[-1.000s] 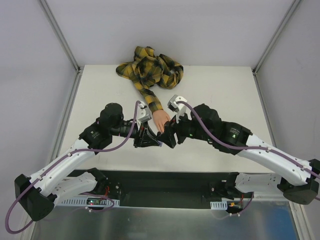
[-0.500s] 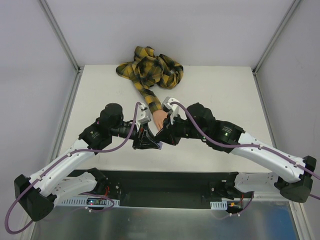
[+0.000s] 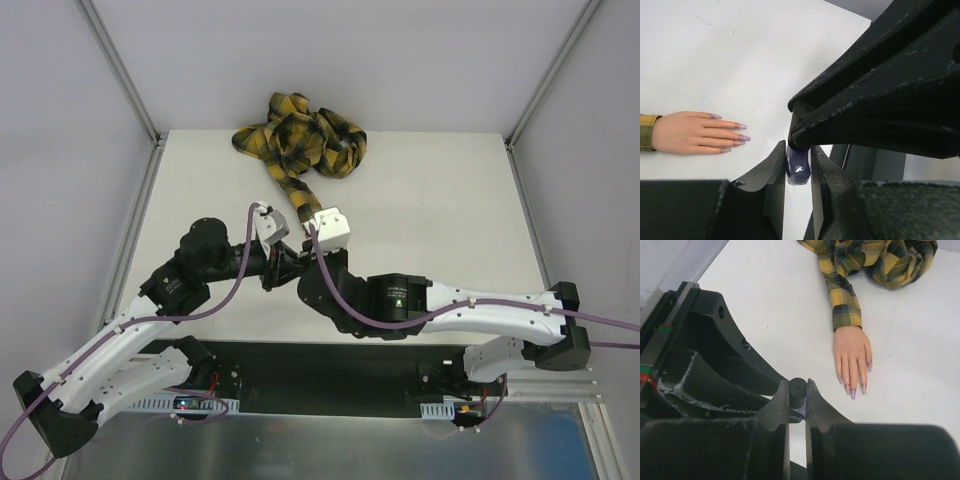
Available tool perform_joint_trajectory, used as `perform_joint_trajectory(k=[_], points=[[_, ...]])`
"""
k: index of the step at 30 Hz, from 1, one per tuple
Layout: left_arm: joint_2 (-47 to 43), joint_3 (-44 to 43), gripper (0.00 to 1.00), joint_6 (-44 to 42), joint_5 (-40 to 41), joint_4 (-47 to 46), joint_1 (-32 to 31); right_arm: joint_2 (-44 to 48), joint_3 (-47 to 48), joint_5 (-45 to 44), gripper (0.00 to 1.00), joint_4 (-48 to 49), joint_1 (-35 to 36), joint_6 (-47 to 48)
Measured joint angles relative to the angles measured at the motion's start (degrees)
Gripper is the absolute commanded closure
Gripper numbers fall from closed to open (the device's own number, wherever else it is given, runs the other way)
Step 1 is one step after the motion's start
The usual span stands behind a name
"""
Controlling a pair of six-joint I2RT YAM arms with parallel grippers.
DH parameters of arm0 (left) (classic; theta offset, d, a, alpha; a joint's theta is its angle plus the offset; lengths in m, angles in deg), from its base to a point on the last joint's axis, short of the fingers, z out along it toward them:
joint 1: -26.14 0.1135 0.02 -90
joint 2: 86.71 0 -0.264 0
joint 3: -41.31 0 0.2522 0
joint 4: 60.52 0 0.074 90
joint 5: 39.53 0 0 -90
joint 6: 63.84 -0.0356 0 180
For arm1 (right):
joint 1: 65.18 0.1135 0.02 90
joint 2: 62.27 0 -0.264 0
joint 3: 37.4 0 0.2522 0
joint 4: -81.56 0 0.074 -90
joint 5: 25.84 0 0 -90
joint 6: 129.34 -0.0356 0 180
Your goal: Paint the nails
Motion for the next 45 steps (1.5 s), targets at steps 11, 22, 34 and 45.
perform_joint_trajectory(k=[11, 22, 34, 45], points=[[0.57, 0.15, 1.0, 0.0, -4.63, -3.26, 0.37, 10.86, -7.56, 17.03, 0.34, 5.18, -6.84, 7.96], [4.92, -0.42, 1.0, 1.22, -23.21, -3.74, -0.24, 18.75, -7.85, 58.8, 0.3, 1.53, -21.64, 19.52], [4.94, -0.48, 1.0, 1.33, -28.15, -3.74, -0.26, 15.3, -9.53, 77.31, 0.6, 1.92, -22.12, 23.39], [4.76, -0.5, 1.0, 1.81, -29.09, -3.56, -0.59, 15.28, -10.62, 78.9, 1.0, 2.16, -22.43, 24.09]])
